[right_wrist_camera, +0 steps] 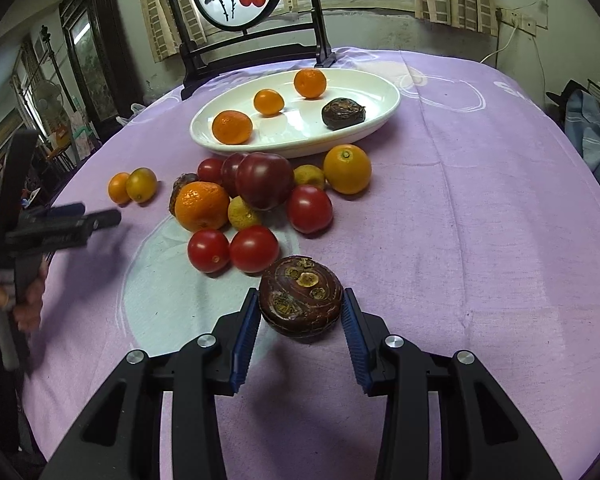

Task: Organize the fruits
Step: 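Grasp a dark brown fruit with the right tool while the left tool grasps an orange, then carry the dark fruit and orange over the white plate and open both tools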

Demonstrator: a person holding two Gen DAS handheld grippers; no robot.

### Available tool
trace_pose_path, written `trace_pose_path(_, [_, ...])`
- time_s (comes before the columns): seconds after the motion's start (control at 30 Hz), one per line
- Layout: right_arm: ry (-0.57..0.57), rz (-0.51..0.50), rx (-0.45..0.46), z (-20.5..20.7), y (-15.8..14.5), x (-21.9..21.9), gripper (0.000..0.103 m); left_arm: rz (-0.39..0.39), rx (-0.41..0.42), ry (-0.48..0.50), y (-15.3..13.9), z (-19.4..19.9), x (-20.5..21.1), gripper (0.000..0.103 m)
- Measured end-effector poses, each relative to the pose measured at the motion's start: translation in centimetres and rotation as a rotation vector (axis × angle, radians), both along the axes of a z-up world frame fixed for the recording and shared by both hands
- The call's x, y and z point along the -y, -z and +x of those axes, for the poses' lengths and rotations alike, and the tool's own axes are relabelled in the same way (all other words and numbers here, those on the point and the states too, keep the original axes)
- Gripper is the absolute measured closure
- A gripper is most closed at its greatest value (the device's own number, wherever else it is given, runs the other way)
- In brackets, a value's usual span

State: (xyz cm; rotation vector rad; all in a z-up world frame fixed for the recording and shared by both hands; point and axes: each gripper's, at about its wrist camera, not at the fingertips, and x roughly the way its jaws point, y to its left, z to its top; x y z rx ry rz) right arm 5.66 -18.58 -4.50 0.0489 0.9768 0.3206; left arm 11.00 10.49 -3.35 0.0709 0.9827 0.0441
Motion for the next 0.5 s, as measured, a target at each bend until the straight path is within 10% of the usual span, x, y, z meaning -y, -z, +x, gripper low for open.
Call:
trace_pose_path(0.37, [-0.029,0.016,-0.033,0.6,0.6,-0.4,0.061,-0.030,-0.044,0.004,1.4,3.2,-1.1,0.024])
trace_pose_path(0.5, [-0.023,0.025,-0.037,0.7,0.6,-0.2,0.061,-0.071,-0.019,0.025,1.0,3.9,-0.7,0.067])
